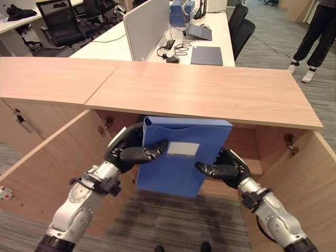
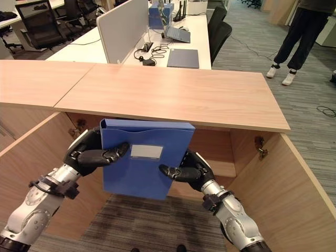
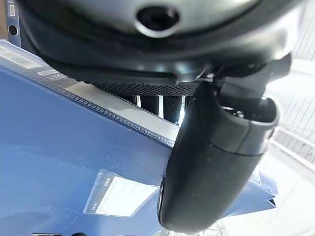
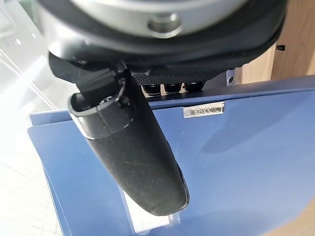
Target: Put the empty folder in the office cabinet
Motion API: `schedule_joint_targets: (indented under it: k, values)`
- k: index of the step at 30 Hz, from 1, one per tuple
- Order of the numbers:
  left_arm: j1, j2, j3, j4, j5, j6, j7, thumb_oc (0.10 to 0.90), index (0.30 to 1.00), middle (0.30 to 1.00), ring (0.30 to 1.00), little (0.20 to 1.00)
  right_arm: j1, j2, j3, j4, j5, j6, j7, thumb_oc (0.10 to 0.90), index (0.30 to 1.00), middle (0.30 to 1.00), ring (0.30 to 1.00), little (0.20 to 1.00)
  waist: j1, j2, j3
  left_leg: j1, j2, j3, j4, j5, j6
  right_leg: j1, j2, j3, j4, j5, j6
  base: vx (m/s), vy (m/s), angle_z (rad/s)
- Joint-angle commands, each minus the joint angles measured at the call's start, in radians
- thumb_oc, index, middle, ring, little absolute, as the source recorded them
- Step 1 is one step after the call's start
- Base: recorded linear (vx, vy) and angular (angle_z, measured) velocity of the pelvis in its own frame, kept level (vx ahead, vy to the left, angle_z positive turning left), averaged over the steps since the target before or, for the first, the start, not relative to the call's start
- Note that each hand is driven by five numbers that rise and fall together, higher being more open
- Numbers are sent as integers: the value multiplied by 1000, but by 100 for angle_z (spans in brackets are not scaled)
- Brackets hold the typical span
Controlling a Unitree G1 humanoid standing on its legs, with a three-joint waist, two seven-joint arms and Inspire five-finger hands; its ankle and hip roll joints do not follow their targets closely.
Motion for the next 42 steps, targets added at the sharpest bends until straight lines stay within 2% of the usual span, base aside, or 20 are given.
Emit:
schedule_joint_targets:
  k: [1, 9, 19, 27, 35, 38, 42]
  values:
    - [-250, -82, -109, -71, -77, -74, -41, 400, 300, 300, 300, 300, -219, 90, 99, -82, 40, -90, 69, 800, 900, 900, 900, 900, -11, -11, -37, 30, 60, 15, -2, -41, -58, 99, -52, 4, 44, -191, 87, 0, 0, 0]
    - [-292, -170, -185, -84, -155, -59, -32, 400, 300, 300, 300, 300, -247, 144, 162, -20, 77, -79, 68, 800, 900, 900, 900, 900, -12, -11, -34, 33, 58, 9, -2, -44, -56, 98, -51, 5, 57, -197, 84, 0, 0, 0]
    - [-285, -198, -208, -95, -229, -51, -35, 400, 300, 300, 300, 300, -254, 180, 200, -35, 153, -82, 90, 800, 900, 900, 900, 900, -12, -8, -32, 32, 61, 6, -2, -40, -55, 95, -49, 5, 70, -203, 82, 0, 0, 0]
    - [-306, -189, -237, -151, -323, -24, -91, 400, 300, 300, 300, 300, -255, 141, 251, 26, 128, -40, 123, 800, 900, 900, 900, 900, -11, -11, -33, 31, 63, 4, -2, -38, -57, 93, -46, 0, 69, -202, 83, 0, 0, 0]
    - [-325, -165, -262, -181, -403, -23, -118, 400, 300, 300, 300, 300, -264, 127, 298, -69, 193, -36, 163, 800, 900, 900, 900, 900, -12, -12, -29, 29, 63, 4, -2, -35, -58, 91, -44, 1, 68, -200, 86, 0, 0, 0]
    - [-327, -132, -263, -193, -429, -17, -132, 400, 300, 300, 300, 300, -265, 102, 328, -106, 203, -17, 188, 800, 900, 900, 900, 900, -10, -11, -28, 27, 62, 6, -2, -35, -59, 90, -43, 0, 67, -199, 87, 0, 0, 0]
    - [-358, -61, -291, -203, -422, -10, -163, 400, 300, 300, 300, 300, -298, 29, 385, -126, 199, 21, 217, 800, 900, 900, 900, 900, -7, -10, -28, 26, 62, 6, -2, -34, -61, 88, -45, -4, 67, -196, 90, 0, 0, 0]
